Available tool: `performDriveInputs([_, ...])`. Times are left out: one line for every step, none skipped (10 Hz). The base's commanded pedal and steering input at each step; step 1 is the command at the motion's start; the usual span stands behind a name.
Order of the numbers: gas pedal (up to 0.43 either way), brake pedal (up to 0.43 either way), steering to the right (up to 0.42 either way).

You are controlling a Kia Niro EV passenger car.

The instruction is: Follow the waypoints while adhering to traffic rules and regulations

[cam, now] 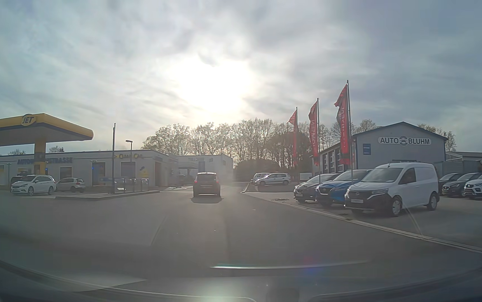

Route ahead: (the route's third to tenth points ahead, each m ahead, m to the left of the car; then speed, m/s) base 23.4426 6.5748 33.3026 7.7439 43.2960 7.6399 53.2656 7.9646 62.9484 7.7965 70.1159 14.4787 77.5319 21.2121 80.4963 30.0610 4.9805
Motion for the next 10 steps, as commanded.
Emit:
performDriveInputs([0.240, 0.000, -0.202])
performDriveInputs([0.240, 0.000, -0.178])
performDriveInputs([0.228, 0.000, -0.145])
performDriveInputs([0.209, 0.000, -0.123])
performDriveInputs([0.189, 0.000, -0.101])
performDriveInputs([0.189, 0.000, -0.089])
performDriveInputs([0.189, 0.000, -0.074])
performDriveInputs([0.189, 0.000, -0.060])
performDriveInputs([0.169, 0.000, -0.050])
performDriveInputs([0.157, 0.000, -0.046])
